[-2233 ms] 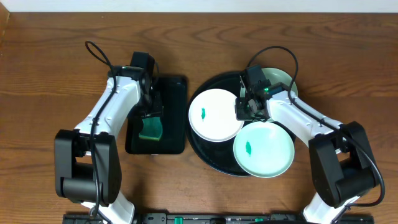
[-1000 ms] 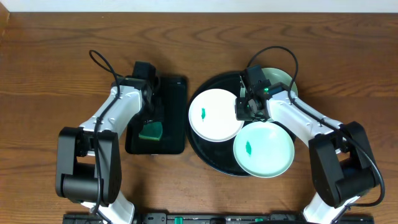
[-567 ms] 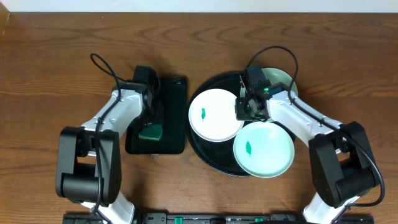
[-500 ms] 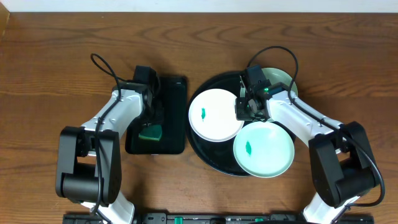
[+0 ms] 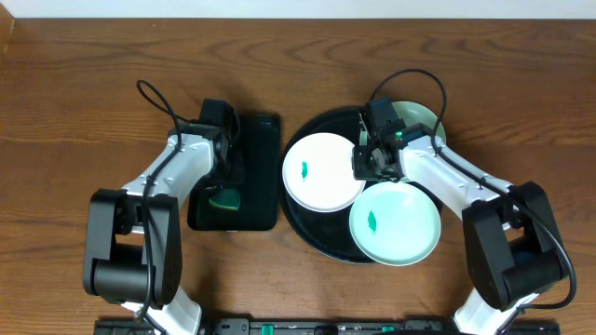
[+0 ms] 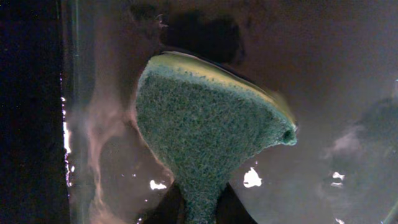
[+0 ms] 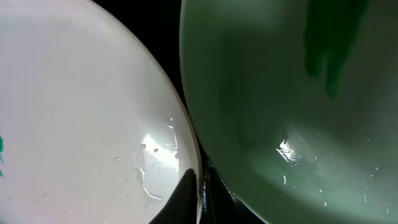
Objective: Clean dirty plates on tray and stack at the side
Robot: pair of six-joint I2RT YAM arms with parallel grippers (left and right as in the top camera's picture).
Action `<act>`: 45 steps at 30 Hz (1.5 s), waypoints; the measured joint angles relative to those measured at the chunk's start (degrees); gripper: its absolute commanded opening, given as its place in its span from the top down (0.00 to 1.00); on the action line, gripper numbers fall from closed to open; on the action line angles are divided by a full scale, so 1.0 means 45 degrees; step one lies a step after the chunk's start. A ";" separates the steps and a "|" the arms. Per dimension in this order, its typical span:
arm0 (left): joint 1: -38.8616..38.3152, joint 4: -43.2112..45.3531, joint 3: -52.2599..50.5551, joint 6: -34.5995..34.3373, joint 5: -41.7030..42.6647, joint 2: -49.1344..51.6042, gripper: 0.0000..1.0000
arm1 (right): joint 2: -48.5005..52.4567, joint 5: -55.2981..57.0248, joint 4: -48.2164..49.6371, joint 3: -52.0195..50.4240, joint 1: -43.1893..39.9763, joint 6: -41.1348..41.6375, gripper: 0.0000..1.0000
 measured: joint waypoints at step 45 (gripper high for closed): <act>0.0000 -0.0359 -0.0073 0.0000 0.0000 -0.6339 0.92 | 0.0000 -0.0185 0.0000 0.0000 0.0005 0.0078 0.69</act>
